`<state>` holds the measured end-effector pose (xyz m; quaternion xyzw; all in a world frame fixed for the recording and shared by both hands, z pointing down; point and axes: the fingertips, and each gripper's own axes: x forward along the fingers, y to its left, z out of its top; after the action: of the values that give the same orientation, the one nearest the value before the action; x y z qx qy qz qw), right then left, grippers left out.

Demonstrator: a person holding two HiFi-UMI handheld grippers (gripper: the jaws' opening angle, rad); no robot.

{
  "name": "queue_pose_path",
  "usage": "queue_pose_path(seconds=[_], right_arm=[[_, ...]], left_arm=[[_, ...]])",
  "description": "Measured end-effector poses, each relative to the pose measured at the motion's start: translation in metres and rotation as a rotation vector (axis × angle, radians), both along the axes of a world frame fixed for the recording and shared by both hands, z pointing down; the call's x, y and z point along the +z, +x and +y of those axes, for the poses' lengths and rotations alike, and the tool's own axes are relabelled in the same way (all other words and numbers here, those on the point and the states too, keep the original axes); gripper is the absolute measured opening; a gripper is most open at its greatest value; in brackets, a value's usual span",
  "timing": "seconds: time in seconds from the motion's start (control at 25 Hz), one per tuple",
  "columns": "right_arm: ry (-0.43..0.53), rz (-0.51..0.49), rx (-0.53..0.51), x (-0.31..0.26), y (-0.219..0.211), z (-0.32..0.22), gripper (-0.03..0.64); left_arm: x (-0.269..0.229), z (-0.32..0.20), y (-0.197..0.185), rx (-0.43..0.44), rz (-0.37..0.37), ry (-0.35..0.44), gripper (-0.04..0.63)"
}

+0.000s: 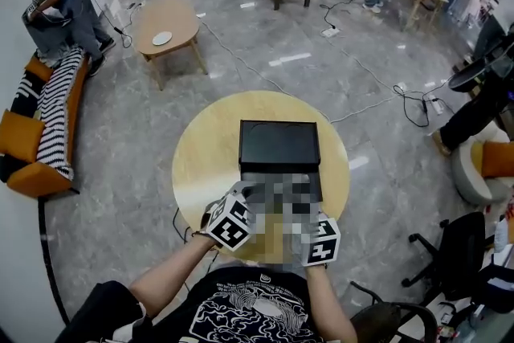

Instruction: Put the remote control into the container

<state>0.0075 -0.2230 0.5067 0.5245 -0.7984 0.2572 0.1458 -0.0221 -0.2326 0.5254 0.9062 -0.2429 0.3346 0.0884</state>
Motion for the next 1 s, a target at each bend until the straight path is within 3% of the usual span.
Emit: queue_pose_path(seconds=[0.2,0.48,1.0], right_arm=[[0.011,0.012,0.030,-0.008,-0.010,0.004,0.023],[0.031,0.027,0.048,-0.014,-0.018,0.012,0.023],[0.075,0.044,0.027,-0.028,-0.026,0.023,0.023]], left_arm=[[-0.018,0.001,-0.006,-0.010,0.056,0.035,0.060],[-0.032,0.009,-0.008,-0.042,0.143,0.021,0.038],[-0.043,0.019,-0.015,-0.102,0.194,-0.003,0.018]])
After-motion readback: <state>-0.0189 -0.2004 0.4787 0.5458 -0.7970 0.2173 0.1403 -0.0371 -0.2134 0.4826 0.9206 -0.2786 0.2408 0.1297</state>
